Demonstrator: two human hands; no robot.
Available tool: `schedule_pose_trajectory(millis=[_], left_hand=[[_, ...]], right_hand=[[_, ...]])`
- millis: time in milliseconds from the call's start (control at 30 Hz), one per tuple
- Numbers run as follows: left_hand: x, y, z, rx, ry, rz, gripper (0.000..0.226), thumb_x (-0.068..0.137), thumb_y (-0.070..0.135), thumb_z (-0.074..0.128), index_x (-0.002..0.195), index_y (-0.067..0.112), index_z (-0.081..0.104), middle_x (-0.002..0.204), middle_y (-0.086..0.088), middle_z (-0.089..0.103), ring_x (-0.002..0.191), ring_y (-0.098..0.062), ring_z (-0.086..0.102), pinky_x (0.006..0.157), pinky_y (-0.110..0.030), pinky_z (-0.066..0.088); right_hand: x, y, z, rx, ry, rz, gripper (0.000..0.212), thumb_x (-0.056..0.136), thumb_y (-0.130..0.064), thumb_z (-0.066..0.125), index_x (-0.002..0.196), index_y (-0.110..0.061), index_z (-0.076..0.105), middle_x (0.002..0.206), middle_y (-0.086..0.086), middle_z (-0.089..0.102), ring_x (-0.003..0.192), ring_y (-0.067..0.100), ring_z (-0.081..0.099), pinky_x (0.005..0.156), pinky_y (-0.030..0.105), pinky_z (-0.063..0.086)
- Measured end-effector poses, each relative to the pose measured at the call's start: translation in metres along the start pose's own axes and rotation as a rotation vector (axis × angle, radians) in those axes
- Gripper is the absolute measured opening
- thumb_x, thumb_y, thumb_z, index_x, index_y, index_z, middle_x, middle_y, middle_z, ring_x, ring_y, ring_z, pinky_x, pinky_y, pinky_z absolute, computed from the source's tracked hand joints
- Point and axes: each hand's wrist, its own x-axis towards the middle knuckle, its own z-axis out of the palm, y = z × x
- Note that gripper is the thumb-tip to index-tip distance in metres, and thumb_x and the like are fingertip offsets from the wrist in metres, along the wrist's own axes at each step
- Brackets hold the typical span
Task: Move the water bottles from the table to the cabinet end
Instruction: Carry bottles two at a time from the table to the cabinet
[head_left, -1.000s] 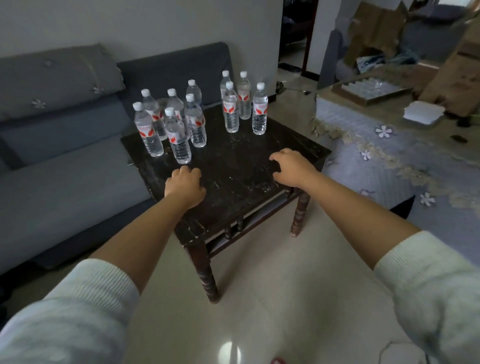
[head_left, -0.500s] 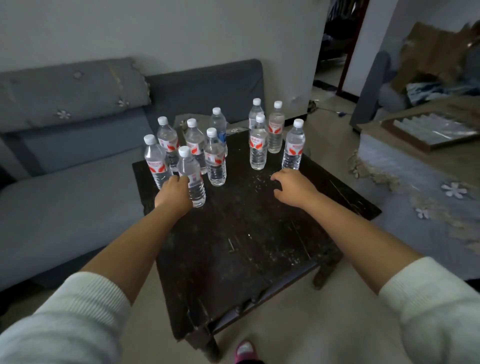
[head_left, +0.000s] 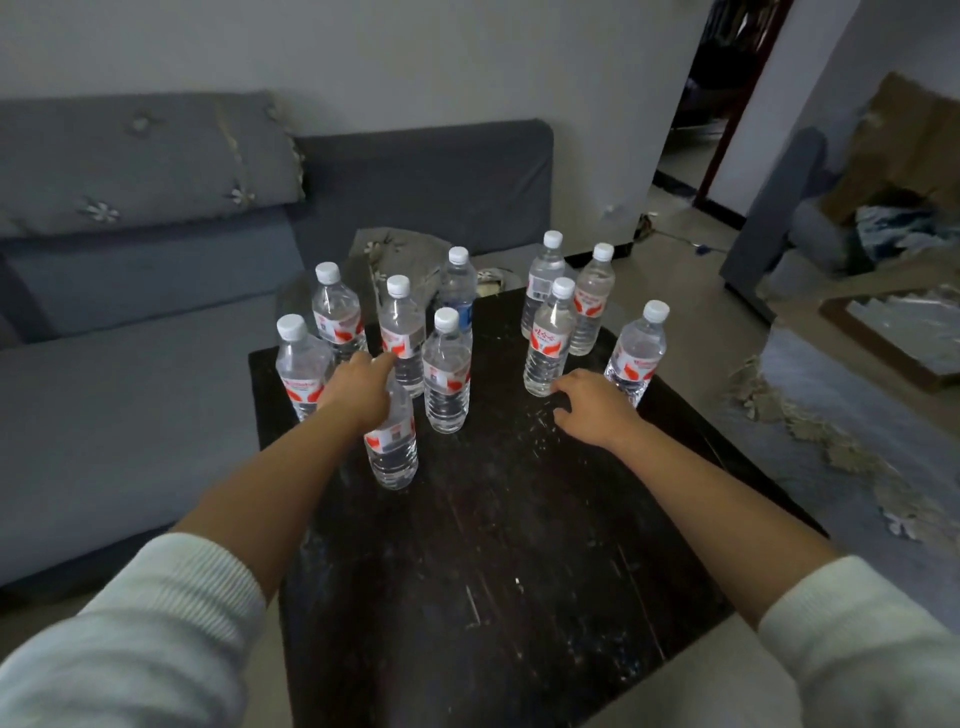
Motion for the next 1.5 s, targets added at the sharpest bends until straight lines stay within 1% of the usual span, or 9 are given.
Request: schedule_pose_trajectory(millis=[133, 267, 467, 567, 767, 1067, 1267, 1400, 1500], left_hand=[[0.004, -0.005, -0.008, -0.003, -0.049, 0.064, 0.042, 0.092, 0.019, 0.052, 0.132, 0.009, 0.043, 0.131, -0.019, 0.048, 0.117, -0.034, 0.051, 0.099, -0.041, 0.044], [-0.007, -0.006, -0.008, -0.055, -0.03, -0.053, 0.04, 0.094, 0.027, 0.05, 0.125, 0.002, 0.045, 0.126, -0.022, 0.051, 0.114, -0.035, 0.053, 0.096, -0.04, 0.044], [-0.013, -0.004, -0.008, -0.044, -0.094, -0.261, 0.053, 0.098, 0.034, 0.038, 0.142, 0.009, 0.022, 0.134, -0.022, 0.051, 0.12, -0.038, 0.053, 0.096, -0.046, 0.044], [-0.011, -0.001, -0.009, -0.012, -0.132, -0.29, 0.051, 0.097, 0.036, 0.038, 0.139, 0.009, 0.024, 0.135, -0.022, 0.049, 0.121, -0.039, 0.052, 0.095, -0.049, 0.043], [-0.008, -0.005, -0.009, 0.071, -0.075, -0.194, 0.049, 0.096, 0.032, 0.043, 0.136, 0.006, 0.032, 0.141, -0.017, 0.037, 0.123, -0.035, 0.048, 0.097, -0.044, 0.044], [-0.017, 0.0, -0.003, -0.048, -0.022, -0.14, 0.037, 0.096, 0.025, 0.044, 0.127, 0.004, 0.042, 0.133, -0.014, 0.043, 0.11, -0.031, 0.055, 0.089, -0.035, 0.046], [-0.04, 0.014, 0.001, -0.248, 0.102, -0.363, 0.039, 0.088, 0.025, 0.058, 0.12, 0.003, 0.053, 0.124, -0.017, 0.052, 0.109, -0.031, 0.055, 0.087, -0.033, 0.045], [-0.079, 0.017, 0.002, -0.338, 0.249, -0.545, 0.037, 0.085, 0.024, 0.062, 0.114, 0.001, 0.058, 0.119, -0.018, 0.057, 0.106, -0.031, 0.056, 0.079, -0.029, 0.04], [-0.125, 0.019, 0.003, -0.351, 0.312, -0.655, 0.037, 0.084, 0.023, 0.063, 0.112, -0.001, 0.06, 0.117, -0.019, 0.059, 0.107, -0.032, 0.055, 0.082, -0.031, 0.042]], right_hand=[[0.026, -0.009, 0.0, 0.024, -0.024, -0.052, 0.045, 0.09, -0.016, 0.055, 0.133, -0.008, 0.048, 0.136, 0.013, 0.049, 0.125, 0.028, 0.048, 0.103, 0.036, 0.042], [0.056, -0.038, -0.005, 0.041, -0.033, -0.17, 0.048, 0.092, -0.019, 0.053, 0.138, -0.011, 0.042, 0.138, 0.013, 0.046, 0.127, 0.027, 0.046, 0.103, 0.036, 0.041], [0.103, -0.079, -0.009, 0.096, -0.014, -0.235, 0.052, 0.091, -0.025, 0.054, 0.138, -0.014, 0.036, 0.138, 0.019, 0.041, 0.123, 0.037, 0.048, 0.098, 0.042, 0.044], [0.124, -0.092, -0.008, 0.047, -0.067, -0.283, 0.058, 0.091, -0.018, 0.051, 0.145, -0.018, 0.028, 0.147, 0.018, 0.03, 0.132, 0.037, 0.039, 0.107, 0.043, 0.039], [0.144, -0.095, -0.011, -0.131, -0.153, -0.392, 0.04, 0.091, -0.004, 0.046, 0.129, -0.013, 0.054, 0.132, 0.015, 0.042, 0.118, 0.033, 0.048, 0.097, 0.036, 0.043], [0.122, -0.08, -0.009, -0.115, -0.172, -0.445, 0.031, 0.089, -0.019, 0.058, 0.118, -0.01, 0.056, 0.123, 0.014, 0.045, 0.106, 0.03, 0.054, 0.083, 0.032, 0.044], [0.099, -0.075, -0.004, -0.046, -0.147, -0.492, 0.027, 0.081, -0.014, 0.065, 0.108, -0.01, 0.062, 0.106, 0.008, 0.046, 0.106, 0.027, 0.054, 0.077, 0.027, 0.039], [0.078, -0.088, -0.007, -0.037, -0.178, -0.601, 0.024, 0.08, -0.014, 0.065, 0.103, -0.01, 0.066, 0.098, 0.003, 0.059, 0.107, 0.026, 0.057, 0.078, 0.028, 0.042], [0.051, -0.109, -0.006, -0.074, -0.251, -0.74, 0.023, 0.077, -0.016, 0.067, 0.099, -0.01, 0.069, 0.108, 0.008, 0.065, 0.106, 0.025, 0.058, 0.076, 0.028, 0.042]])
